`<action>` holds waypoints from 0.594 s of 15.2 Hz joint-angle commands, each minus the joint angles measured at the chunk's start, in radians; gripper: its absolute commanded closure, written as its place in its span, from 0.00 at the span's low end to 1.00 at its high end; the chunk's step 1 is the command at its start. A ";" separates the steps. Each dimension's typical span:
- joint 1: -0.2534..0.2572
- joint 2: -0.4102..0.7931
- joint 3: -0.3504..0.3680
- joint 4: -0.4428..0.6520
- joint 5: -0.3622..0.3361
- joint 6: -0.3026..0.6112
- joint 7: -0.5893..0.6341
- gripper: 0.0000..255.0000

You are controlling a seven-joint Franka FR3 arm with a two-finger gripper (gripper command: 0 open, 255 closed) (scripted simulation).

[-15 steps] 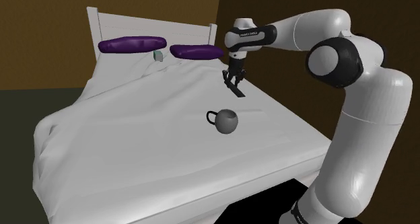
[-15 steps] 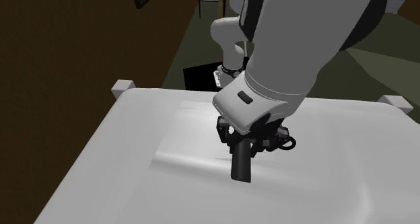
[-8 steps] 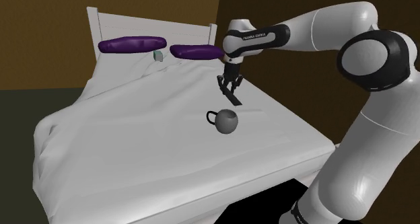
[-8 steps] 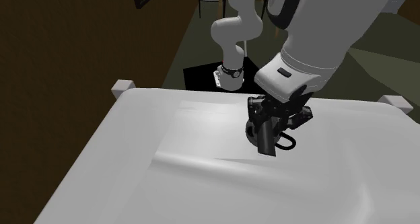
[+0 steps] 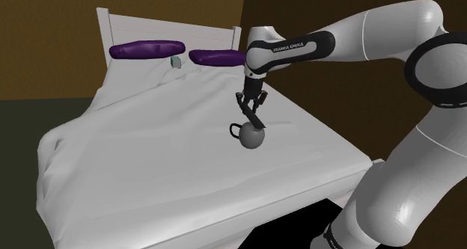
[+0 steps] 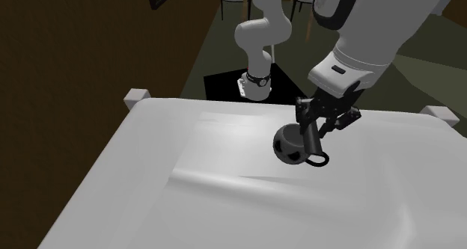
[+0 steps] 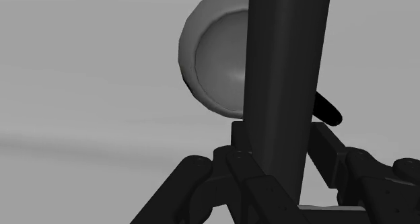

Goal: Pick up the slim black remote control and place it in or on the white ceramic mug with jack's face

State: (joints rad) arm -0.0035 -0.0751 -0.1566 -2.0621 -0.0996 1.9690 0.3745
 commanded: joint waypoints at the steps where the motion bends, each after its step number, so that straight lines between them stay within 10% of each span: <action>1: 0.001 0.004 0.001 -0.019 0.000 0.022 0.004 1.00; 9: -0.001 0.037 -0.001 -0.084 0.000 0.120 0.009 1.00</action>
State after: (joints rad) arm -0.0047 -0.0420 -0.1585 -2.1390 -0.0994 2.0784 0.3814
